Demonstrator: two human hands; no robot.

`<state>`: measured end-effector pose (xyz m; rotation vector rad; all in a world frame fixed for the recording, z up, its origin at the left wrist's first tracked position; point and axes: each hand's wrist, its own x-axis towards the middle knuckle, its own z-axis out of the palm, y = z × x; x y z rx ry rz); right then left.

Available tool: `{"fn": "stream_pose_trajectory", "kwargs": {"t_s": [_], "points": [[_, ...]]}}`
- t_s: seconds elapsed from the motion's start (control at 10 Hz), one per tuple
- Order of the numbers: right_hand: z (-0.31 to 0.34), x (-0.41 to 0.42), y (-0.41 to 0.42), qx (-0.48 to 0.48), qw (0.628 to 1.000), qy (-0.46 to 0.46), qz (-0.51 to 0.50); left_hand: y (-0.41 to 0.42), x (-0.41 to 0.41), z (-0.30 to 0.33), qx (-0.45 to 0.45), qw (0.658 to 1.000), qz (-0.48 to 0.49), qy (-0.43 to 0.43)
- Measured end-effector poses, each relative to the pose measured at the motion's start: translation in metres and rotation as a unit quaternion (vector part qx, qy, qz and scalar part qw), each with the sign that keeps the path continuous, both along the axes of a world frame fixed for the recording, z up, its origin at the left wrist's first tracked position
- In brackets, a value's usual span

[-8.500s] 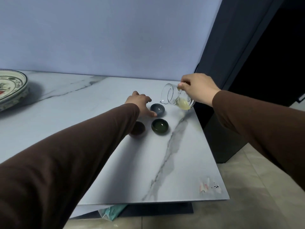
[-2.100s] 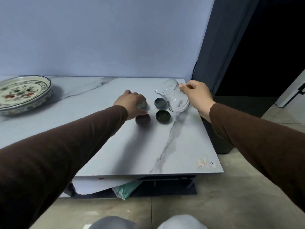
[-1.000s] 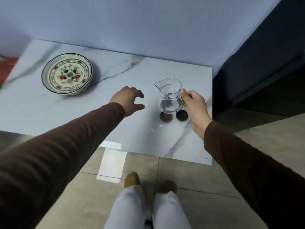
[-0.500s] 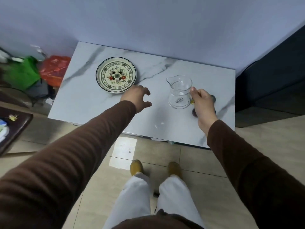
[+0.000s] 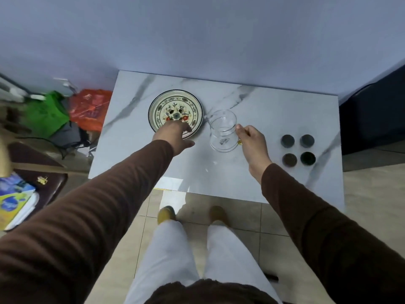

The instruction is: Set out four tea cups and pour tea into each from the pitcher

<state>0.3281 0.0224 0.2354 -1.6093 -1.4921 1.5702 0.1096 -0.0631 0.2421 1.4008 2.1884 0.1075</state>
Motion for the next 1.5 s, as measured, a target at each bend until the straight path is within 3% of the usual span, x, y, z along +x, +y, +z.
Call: {"fn": "stream_pose_trajectory", "kwargs": {"t_s": [0.5,1.0,1.3,1.5], "points": [[-0.08,-0.196,0.003,-0.057,0.997,-0.03,-0.032,0.022,-0.199,-0.083,-0.027,0.998,-0.056,-0.026],[-0.207,-0.254,0.069,-0.082,0.995,-0.045,0.039,0.066,-0.229,-0.184,-0.056,0.995,-0.084,-0.017],[-0.223,-0.25,0.074,-0.086,0.993,-0.061,0.059,0.072,-0.223,-0.191,-0.066,0.995,-0.077,-0.025],[-0.215,-0.247,0.077,-0.026,0.989,-0.117,0.088,0.064,-0.217,-0.18,-0.062,0.996,-0.066,-0.024]]}}
